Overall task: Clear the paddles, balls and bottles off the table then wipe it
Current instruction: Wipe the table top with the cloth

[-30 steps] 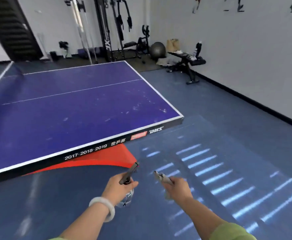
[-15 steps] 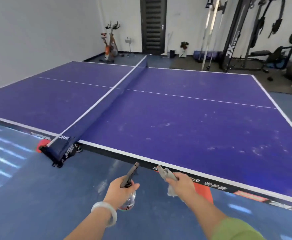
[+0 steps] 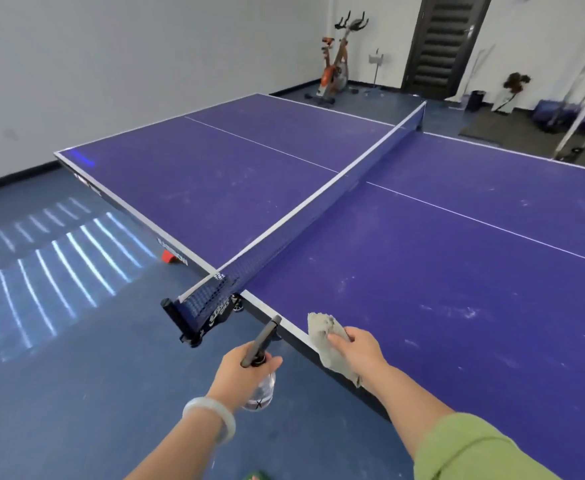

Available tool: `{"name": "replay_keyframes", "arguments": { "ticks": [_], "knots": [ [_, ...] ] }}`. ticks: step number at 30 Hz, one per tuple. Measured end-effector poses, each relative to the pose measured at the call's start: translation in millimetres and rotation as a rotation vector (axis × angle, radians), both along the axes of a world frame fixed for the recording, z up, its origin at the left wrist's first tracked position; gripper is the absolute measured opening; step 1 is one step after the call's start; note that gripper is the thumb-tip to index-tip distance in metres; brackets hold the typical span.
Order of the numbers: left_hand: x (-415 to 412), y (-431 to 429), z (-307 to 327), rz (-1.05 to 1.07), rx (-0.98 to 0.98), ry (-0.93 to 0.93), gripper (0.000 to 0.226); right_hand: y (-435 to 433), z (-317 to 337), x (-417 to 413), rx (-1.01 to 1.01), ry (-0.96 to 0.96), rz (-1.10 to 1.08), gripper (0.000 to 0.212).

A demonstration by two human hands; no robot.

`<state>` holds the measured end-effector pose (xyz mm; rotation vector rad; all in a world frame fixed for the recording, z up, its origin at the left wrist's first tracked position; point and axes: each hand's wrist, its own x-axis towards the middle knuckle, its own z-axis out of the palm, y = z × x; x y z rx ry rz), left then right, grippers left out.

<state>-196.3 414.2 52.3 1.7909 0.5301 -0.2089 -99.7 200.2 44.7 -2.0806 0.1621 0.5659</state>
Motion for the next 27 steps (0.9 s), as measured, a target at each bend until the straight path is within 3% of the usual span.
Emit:
{"name": "replay_keyframes", "arguments": {
  "ticks": [6, 10, 16, 20, 22, 25, 27],
  "knots": [
    [57.7, 63.7, -4.7, 0.016, -0.031, 0.000, 0.022, 58.4, -8.1, 50.4, 0.140, 0.102, 0.079, 0.020],
    [79.1, 88.9, -20.7, 0.003, -0.074, 0.077, 0.026, 83.0, -23.5, 72.1, 0.370, 0.290, -0.040, 0.018],
    [96.5, 97.7, -38.6, 0.019, 0.005, 0.015, 0.011, 106.6, -48.1, 107.2, 0.430, 0.385, -0.125, 0.032],
    [98.2, 99.0, -48.7, 0.022, 0.068, 0.075, 0.031, 115.8, -64.7, 128.4, 0.340, 0.368, -0.079, 0.031],
    [101.8, 98.6, -53.0, -0.026, 0.089, 0.091, 0.024, 116.1, -69.9, 136.3, 0.372, 0.395, -0.079, 0.031],
    [107.8, 97.8, -58.7, -0.103, 0.055, 0.072, 0.053, 112.3, -72.0, 146.9, 0.418, 0.456, -0.041, 0.031],
    [112.1, 95.9, -61.7, -0.127, 0.071, 0.059, 0.057, 109.6, -70.8, 151.5, 0.428, 0.495, -0.002, 0.032]
  ]
}}
